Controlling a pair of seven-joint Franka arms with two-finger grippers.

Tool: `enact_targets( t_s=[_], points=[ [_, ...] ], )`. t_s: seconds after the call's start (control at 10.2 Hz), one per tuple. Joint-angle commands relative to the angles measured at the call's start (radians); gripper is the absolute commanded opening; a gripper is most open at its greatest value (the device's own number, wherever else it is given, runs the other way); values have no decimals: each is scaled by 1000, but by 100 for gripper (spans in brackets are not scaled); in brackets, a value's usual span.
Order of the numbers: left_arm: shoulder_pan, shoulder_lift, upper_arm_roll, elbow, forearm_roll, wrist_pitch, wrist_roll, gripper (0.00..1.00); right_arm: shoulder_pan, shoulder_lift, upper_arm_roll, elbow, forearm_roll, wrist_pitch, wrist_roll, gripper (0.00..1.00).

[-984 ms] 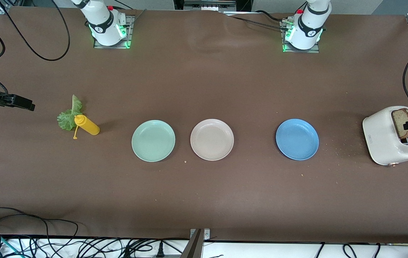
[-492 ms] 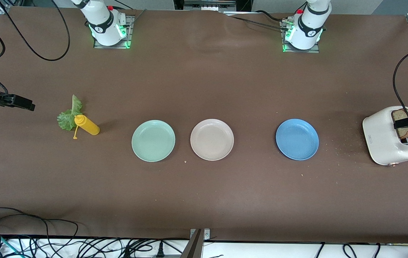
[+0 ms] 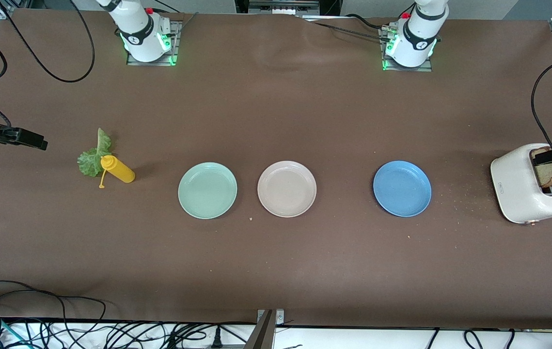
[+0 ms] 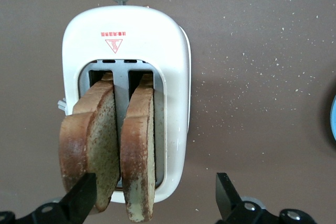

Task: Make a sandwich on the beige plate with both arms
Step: 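Move the left gripper over the toaster and lower onto a bread slice, then grasp the bread slice with the left gripper and lift it out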

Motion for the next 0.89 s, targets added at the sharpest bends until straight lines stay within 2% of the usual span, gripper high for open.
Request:
enact_targets(
  t_s=[0.0,0.3,0.59,0.69,0.79],
  points=[
    [11,-35,-15,-52,20,33,11,100,-3,-7,2,-4,14,-3,-6,100],
    [1,-30,-14,-54,11,47,2,94,-3,-7,2,-4,14,-5,-6,100],
    [26,6,-14,-52,11,101,14,79,-3,-7,2,-4,14,-6,-6,100],
    [27,8,-14,-52,13,103,14,63,-3,-8,2,-4,14,-5,-6,100],
    [30,8,-14,-52,13,103,17,38,-3,-7,2,-4,14,-5,-6,100]
  ],
)
